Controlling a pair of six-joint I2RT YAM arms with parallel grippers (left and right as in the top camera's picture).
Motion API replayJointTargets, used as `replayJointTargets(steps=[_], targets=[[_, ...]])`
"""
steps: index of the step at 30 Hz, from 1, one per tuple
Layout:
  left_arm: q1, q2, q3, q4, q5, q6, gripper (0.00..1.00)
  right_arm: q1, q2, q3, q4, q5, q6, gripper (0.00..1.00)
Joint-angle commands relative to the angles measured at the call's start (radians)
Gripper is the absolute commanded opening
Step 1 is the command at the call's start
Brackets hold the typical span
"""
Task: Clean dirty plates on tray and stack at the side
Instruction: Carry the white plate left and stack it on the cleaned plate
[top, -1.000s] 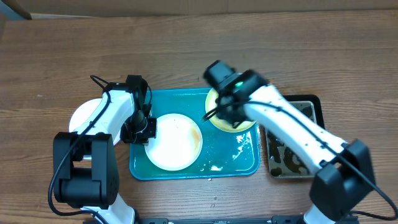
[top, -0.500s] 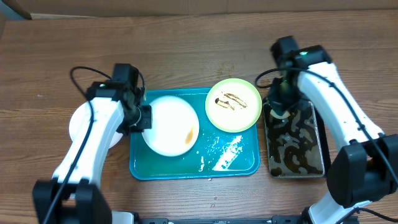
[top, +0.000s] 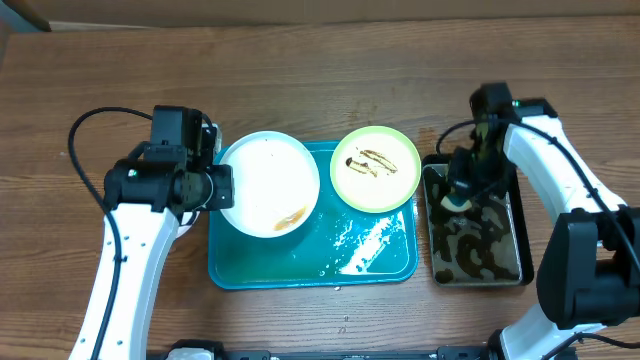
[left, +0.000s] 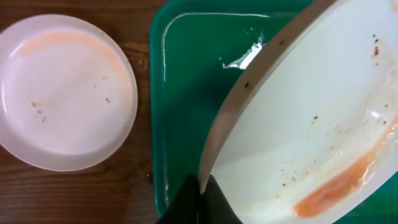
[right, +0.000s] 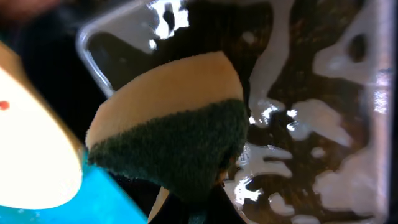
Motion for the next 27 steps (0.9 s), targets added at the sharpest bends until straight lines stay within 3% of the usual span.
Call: replayJointTargets(steps=[1, 7, 18, 27], targets=[[0.002, -0.031, 0.018, 0.008, -0.064, 0.001, 0.04, -0.029, -0.018, -0.074, 0.055, -0.051, -0.025, 0.04], [-0.061, -0.039, 0.018, 0.026, -0.232, 0.0, 0.04, -0.041, -0.018, -0.193, 0.182, -0.051, -0.025, 0.04], [-0.433, -0.034, 0.018, 0.046, -0.705, -0.012, 0.04, -0.041, -0.018, -0.282, 0.271, -0.055, -0.029, 0.04], [-0.66, -0.026, 0.017, 0.045, -0.914, -0.031, 0.04, -0.041, -0.018, -0.282, 0.267, -0.055, -0.028, 0.04]])
